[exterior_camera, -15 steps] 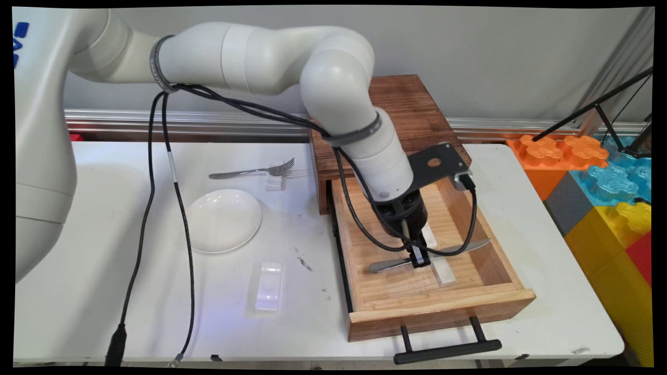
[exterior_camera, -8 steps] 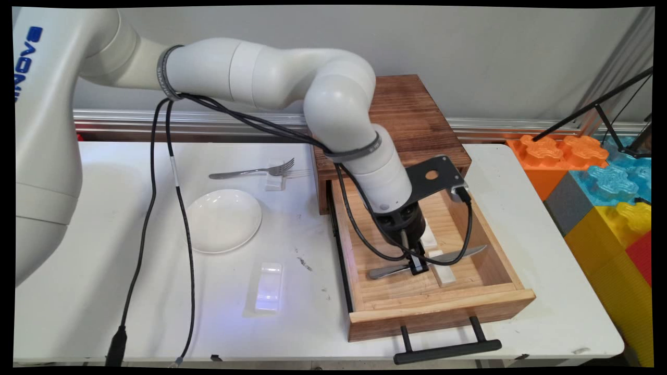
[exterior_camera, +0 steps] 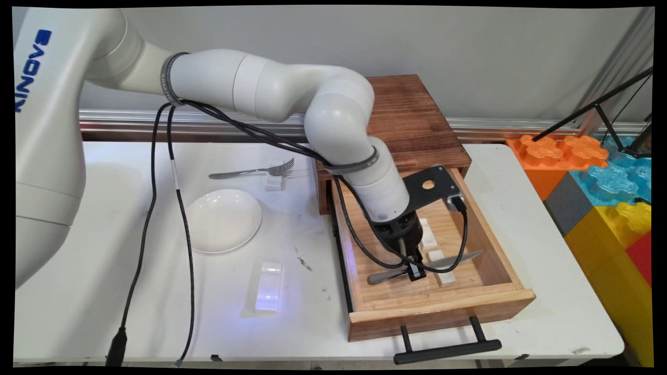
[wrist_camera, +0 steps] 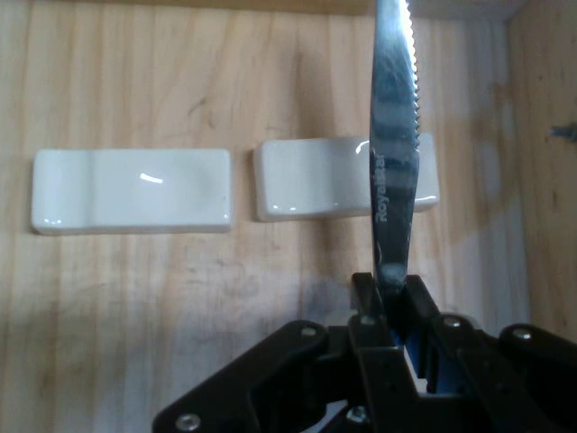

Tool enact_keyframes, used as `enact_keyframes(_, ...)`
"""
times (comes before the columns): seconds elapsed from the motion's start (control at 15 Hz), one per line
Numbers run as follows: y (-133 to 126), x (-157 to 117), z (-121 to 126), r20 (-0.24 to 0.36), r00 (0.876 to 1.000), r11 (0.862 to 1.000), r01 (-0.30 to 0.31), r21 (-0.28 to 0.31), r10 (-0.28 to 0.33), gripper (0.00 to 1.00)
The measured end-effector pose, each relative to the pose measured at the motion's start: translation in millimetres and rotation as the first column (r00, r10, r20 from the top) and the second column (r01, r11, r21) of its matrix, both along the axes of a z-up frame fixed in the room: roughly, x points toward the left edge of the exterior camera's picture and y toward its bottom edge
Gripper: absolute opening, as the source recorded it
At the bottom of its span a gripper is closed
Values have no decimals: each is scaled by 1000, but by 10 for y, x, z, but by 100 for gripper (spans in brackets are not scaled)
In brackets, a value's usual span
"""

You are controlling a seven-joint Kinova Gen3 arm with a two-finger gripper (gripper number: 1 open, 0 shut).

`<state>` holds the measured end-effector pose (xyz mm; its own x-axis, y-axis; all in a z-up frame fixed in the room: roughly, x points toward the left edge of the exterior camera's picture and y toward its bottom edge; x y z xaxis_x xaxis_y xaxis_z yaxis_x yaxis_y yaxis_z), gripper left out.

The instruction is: Place the picked object into the drawer

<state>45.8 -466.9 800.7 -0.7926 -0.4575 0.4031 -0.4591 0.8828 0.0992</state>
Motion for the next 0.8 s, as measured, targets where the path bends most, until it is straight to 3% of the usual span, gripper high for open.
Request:
enact_keyframes(0.27,6,4,-58,0,1000,1000,-1,-3,1,0)
enact_keyframes(0.33,6,5,-68,0,1000,1000,-1,-5,1,100)
enact_keyframes(0.8,1,34,-86,-2,1000,1000,1,-18,-1,100)
